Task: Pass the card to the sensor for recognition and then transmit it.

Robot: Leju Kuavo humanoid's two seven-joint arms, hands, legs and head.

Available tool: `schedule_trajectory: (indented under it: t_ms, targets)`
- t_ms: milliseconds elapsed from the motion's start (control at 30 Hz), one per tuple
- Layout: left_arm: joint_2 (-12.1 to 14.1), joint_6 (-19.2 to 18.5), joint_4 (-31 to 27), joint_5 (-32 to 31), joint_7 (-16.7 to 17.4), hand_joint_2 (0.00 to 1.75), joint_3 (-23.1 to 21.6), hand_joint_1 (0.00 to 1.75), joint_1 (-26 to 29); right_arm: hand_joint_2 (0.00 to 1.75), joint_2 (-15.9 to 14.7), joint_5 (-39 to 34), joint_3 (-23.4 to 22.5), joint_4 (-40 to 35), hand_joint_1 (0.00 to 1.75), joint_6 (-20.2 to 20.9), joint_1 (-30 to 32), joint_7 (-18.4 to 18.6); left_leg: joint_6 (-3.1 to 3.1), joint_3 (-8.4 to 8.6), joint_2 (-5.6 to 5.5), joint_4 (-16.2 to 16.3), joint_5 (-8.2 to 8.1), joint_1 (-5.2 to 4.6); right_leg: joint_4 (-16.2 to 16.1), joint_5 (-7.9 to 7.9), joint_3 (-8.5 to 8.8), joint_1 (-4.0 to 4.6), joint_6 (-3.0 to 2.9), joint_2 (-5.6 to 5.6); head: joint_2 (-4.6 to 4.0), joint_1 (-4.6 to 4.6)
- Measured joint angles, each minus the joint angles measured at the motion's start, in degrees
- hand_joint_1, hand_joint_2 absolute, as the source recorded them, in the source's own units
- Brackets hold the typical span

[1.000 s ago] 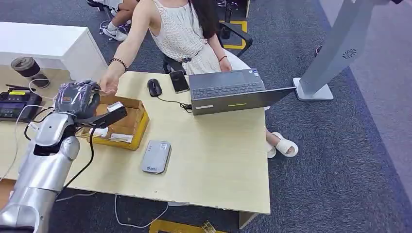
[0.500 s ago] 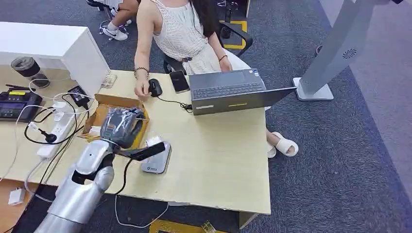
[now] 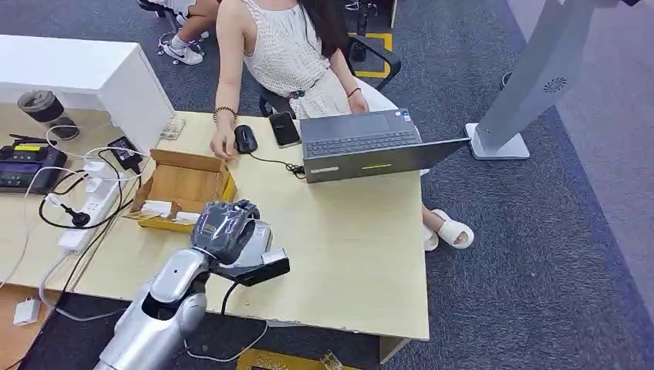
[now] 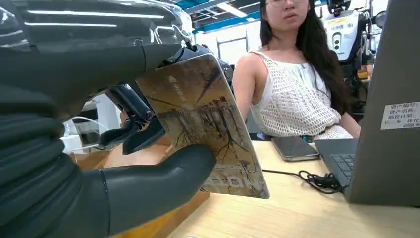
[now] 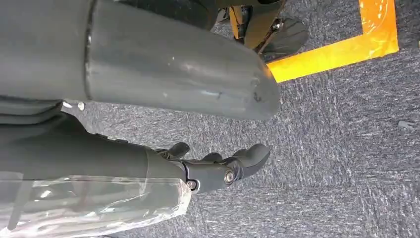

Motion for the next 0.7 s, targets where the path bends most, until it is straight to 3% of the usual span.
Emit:
schedule_trajectory:
  t_ms: [367,700]
  targets:
    - [-1.7,-9.3,6.9,-2.1,6.0,1.75,0.0,1.75,-0.8,0.00,0.0,-0.2,-0.6,0.0,0.00,0.0,0.0,0.4,0.01,0.00,0.00,0.0,0.00,-0.02,0.0,0.00,0.00,0.00,0.00,0.00,0.00,0.00]
    - [-2.7,-12.4,12.7,-3.6,8.5,1.75,-0.4,1.75,-3.7,0.00,0.0,0.1,-1.2,0.0,0.00,-0.2,0.0,1.3,0.00,0.20,-0.06,0.0,0.00,-0.01,0.0,-0.01,0.23,0.00,0.01,-0.07,0.00,0.00]
